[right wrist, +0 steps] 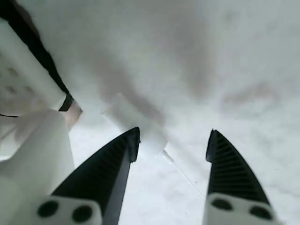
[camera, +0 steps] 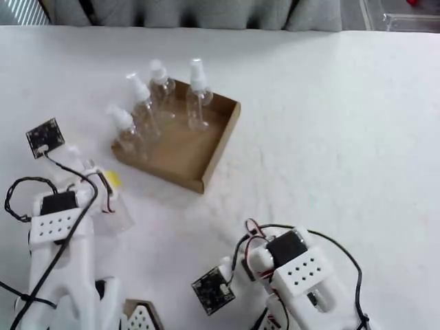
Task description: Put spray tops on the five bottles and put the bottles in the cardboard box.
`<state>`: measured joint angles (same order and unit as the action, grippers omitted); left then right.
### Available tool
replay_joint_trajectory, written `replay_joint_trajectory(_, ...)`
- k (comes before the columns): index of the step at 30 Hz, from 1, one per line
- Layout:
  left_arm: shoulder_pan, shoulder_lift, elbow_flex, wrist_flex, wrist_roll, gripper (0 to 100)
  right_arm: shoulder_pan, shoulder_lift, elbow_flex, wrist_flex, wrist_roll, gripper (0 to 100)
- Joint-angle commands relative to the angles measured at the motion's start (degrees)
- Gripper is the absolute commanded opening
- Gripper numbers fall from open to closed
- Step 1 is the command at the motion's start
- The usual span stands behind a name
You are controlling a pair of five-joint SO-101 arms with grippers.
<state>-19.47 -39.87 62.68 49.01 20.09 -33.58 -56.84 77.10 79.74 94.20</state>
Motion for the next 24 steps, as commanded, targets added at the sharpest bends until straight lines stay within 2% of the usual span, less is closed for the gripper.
replay_joint_trajectory(1,0.66,-2.33,-0.53,-1.58,-0.62,2,-0.13,0.57,-2.73,5.23,0.7,20.3)
replay_joint_trajectory(5,1.01,-2.33,-0.44,-1.58,-0.62,2,-0.04,0.75,-10.73,13.85,0.62,20.2)
replay_joint_trajectory(9,0.84,-2.33,-0.44,-1.58,-0.7,2,0.04,3.03,-11.43,13.93,0.79,20.2)
replay_joint_trajectory(15,0.84,-2.33,-0.53,-1.58,-0.7,2,1.19,19.91,-15.38,13.05,6.42,20.2)
replay_joint_trajectory(21,0.84,-2.33,-0.53,-1.58,-0.7,2,10.77,26.59,-16.09,6.81,13.27,15.8)
replay_joint_trajectory(24,0.84,-2.42,-0.53,-1.58,-0.7,2,16.66,26.59,-15.91,5.49,18.46,17.6)
